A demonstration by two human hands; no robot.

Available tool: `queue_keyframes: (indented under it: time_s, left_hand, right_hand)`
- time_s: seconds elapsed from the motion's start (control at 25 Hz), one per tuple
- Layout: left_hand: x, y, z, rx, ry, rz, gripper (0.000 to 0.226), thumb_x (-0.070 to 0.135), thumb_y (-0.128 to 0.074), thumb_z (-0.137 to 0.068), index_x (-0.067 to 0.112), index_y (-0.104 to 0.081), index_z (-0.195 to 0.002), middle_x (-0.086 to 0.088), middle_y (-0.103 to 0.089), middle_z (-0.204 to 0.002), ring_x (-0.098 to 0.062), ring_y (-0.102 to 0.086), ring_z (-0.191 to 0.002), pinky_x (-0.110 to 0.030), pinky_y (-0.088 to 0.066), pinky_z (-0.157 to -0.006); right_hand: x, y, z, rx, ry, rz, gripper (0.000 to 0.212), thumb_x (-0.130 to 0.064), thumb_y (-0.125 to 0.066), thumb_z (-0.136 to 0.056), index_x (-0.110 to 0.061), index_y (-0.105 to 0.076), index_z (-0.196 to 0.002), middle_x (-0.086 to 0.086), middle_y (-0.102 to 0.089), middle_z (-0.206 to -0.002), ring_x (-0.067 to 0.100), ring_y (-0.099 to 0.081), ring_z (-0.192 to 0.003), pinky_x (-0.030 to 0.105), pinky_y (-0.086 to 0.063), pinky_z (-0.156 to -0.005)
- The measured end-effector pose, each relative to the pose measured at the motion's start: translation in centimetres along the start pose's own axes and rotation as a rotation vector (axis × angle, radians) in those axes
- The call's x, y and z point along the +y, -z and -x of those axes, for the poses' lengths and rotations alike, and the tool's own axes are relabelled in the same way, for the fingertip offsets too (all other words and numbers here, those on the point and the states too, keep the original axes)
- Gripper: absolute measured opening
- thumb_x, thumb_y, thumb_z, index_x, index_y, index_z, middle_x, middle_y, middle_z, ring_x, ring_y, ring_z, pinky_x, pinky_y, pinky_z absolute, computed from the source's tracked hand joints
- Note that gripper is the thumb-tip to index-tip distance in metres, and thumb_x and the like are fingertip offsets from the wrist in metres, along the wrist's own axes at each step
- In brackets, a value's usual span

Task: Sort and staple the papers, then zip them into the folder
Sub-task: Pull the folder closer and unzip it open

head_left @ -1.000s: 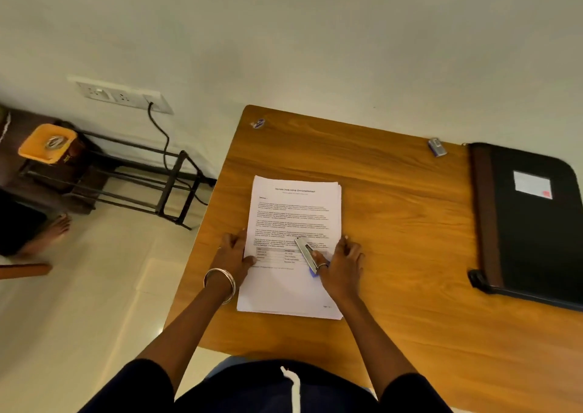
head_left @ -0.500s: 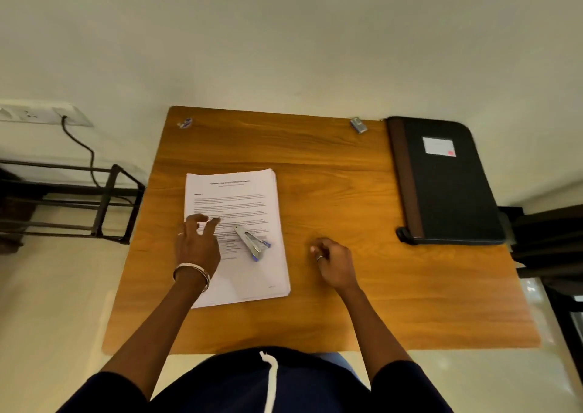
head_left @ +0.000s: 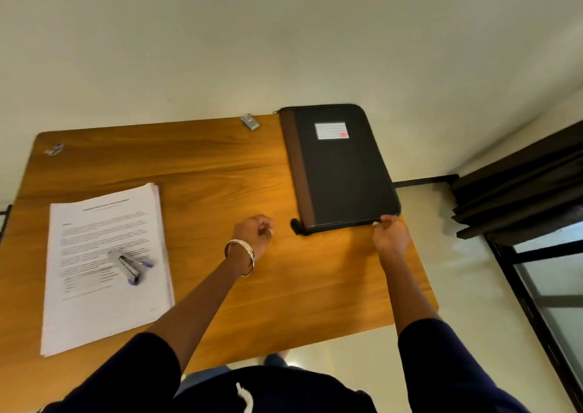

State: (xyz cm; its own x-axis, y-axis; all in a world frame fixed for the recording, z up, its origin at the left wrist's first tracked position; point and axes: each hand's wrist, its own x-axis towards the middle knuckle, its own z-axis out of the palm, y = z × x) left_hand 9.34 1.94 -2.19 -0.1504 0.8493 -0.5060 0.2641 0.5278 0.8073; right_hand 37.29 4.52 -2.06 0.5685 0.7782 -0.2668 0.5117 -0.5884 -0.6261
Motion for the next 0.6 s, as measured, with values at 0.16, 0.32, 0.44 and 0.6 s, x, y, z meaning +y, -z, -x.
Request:
queue_keyframes:
  time_s: [0.16,0.32,0.44,0.6]
  left_hand:
    - [4.5,-5.1,-2.7,-0.121,0.038,-0.444,0.059,0.019,-0.059,-0.088,0.014,-0.035,-0.141,-0.009,-0.055,-0.126,-0.026,-0.054,-0.115,-0.035,-0.043,-0.1]
    - [7.5,-8.0,-4.3,-0.098,0.182,-0.09,0.082,0.023,-0.059,-0.09,0.023,-0.003,-0.15,-0.006,-0.039,-0.145,-0.028,-0.042,-0.13,-0.036,-0.035,-0.106]
    - [7.7,-7.9,-5.3,-0.044,0.301,0.057,0.076,0.034,-0.062,-0.087,0.016,-0.019,-0.147,-0.006,-0.043,-0.142,-0.027,-0.046,-0.124,-0.039,-0.039,-0.103]
    - [6.4,-5.9,-4.9,-0.102,0.292,0.35,0.038,0.022,-0.066,-0.085,0.007,-0.057,-0.119,-0.012,-0.061,-0.122,-0.026,-0.061,-0.104,-0.037,-0.049,-0.091]
  right_hand:
    - [-0.3,1.1,-7.0,-0.098,-0.04,0.081,0.054,-0.021,-0.069,-0.085,-0.008,-0.045,-0.132,0.015,-0.046,-0.132,0.036,-0.048,-0.12,0.048,-0.047,-0.099]
    - [-1.7,-0.3,-9.9,-0.286,-0.055,0.175,0.07,-0.037,-0.073,-0.08,-0.012,-0.038,-0.135,0.015,-0.048,-0.135,0.038,-0.045,-0.125,0.053,-0.041,-0.102]
    - [-2.8,-0.1,-9.5,-0.195,-0.081,0.324,0.071,-0.052,-0.062,-0.085,-0.009,-0.037,-0.136,0.019,-0.043,-0.138,0.039,-0.039,-0.128,0.054,-0.035,-0.103]
    - [-3.3,1.9,-8.5,-0.166,-0.219,0.163,0.065,-0.066,-0.045,-0.087,-0.006,-0.052,-0.11,0.014,-0.057,-0.109,0.032,-0.054,-0.101,0.048,-0.04,-0.094]
